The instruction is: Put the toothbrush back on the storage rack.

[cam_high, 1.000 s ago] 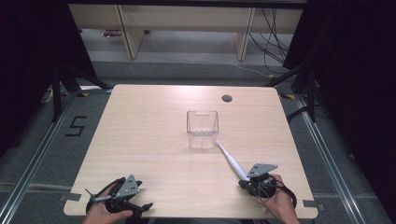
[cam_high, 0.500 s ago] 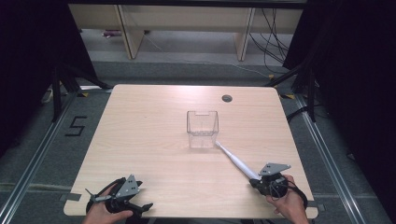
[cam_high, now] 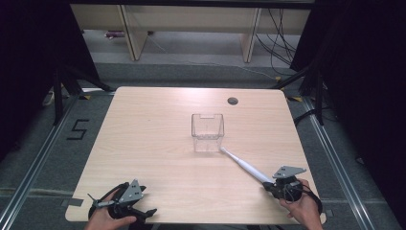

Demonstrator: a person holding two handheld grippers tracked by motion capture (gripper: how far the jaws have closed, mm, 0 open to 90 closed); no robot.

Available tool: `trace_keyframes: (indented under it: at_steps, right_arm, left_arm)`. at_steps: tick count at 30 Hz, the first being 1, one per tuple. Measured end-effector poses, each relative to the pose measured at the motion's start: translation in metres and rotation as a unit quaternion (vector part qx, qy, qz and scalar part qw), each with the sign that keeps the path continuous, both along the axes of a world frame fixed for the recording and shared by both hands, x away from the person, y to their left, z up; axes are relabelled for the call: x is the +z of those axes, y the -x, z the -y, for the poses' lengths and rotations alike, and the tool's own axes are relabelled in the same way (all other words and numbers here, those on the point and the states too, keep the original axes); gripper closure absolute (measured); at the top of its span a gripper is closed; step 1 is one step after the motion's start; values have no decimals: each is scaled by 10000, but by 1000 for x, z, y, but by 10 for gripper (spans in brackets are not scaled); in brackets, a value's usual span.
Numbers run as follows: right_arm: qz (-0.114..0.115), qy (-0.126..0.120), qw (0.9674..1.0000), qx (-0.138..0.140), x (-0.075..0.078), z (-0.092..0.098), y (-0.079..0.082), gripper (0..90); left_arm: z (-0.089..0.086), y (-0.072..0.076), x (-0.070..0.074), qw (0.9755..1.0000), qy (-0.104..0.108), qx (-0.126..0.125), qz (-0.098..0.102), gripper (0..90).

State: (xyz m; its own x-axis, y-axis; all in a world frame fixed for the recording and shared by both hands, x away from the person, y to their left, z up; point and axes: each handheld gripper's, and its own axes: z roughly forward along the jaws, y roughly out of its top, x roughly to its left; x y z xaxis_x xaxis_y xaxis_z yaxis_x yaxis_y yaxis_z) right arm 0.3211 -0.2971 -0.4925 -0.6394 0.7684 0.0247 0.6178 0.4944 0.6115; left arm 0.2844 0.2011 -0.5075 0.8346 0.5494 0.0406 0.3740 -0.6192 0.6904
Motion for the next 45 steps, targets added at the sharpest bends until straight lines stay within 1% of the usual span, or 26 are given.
trace_keyframes:
  at_steps: [1,2,3,5,6,7,8,10,11,13,16,19,21,22,23,24,25,26,27,30,33,34,36,37,39,45]
  right_arm:
    - [116,29,9999,109,0,3,-3,895]
    - [42,94,9999,101,2,4,-2,896]
    - [-126,-9,9998,-157,2,3,1,896]
    - [80,40,10000,-27,1,8,-2,895]
    - [-56,52,9999,-105,2,8,-1,895]
    - [-113,78,9998,-113,3,9,-1,895]
    - [-68,-24,9998,-167,1,8,-1,895]
    - [-219,-11,9995,-237,4,9,0,895]
    - [-76,78,9999,-108,3,12,-3,895]
    - [-76,-43,9998,-200,2,11,-3,893]
    - [40,-8,9999,-112,3,11,-2,889]
    - [-50,-37,9999,-121,6,8,-1,880]
    - [64,13,10000,-52,9,8,0,874]
    - [264,11,9996,53,11,8,-1,869]
    - [120,-43,9999,-53,14,5,2,862]
    - [153,4,9999,41,17,5,2,855]
    - [208,-67,9998,-32,17,2,4,845]
    - [100,-9,9999,-8,21,1,3,830]
    - [311,174,9992,165,22,1,0,814]
    - [334,220,9990,173,25,-4,-3,778]
    - [382,478,9977,279,32,-9,-7,731]
    - [290,530,9977,301,35,-10,-8,722]
    - [374,596,9971,276,36,-12,-10,685]
    - [211,664,9971,299,38,-13,-11,672]
    - [259,779,9961,326,40,-16,-17,626]
    - [-9,1204,9912,546,46,-31,-35,564]
  left_arm:
    - [0,0,0,10000,-2,-1,0,155]
    - [0,0,0,10000,-1,-3,-1,155]
    - [0,0,0,10000,0,-3,-6,155]
    - [0,0,0,10000,-3,0,-7,155]
    - [0,0,0,10000,-4,-4,-3,155]
    - [0,0,0,10000,-3,-5,-2,155]
    - [0,0,0,10000,-2,-5,-4,155]
    - [0,0,0,10000,0,-1,-7,155]
    - [0,0,0,10000,-11,3,-10,155]
    - [0,0,0,10000,-1,-6,-10,155]
    - [0,-1,-1,10000,-19,-23,-4,155]
    - [0,0,-1,10000,-14,-5,-12,155]
    - [0,0,-1,10000,-4,27,-48,155]
    - [0,0,-1,10000,-10,27,-50,155]
    - [0,0,-1,10000,-23,23,-37,155]
    - [0,-1,0,10000,-30,-4,-21,155]
    - [0,-1,0,10000,-44,-1,-28,155]
    - [0,0,0,10000,-65,30,-61,155]
    - [0,0,0,9999,-84,33,-52,155]
    - [-1,-2,1,9999,-134,-55,-56,155]
    - [-2,-2,1,9999,-150,-37,-35,155]
    - [-2,-2,1,9999,-162,-45,-34,155]
    - [-2,-2,1,9999,-145,-44,-37,155]
    - [-2,-2,1,9999,-146,-55,-33,155]
    - [-2,-2,1,9999,-158,-51,-28,155]
    - [-3,-2,0,9998,-167,-32,-52,155]
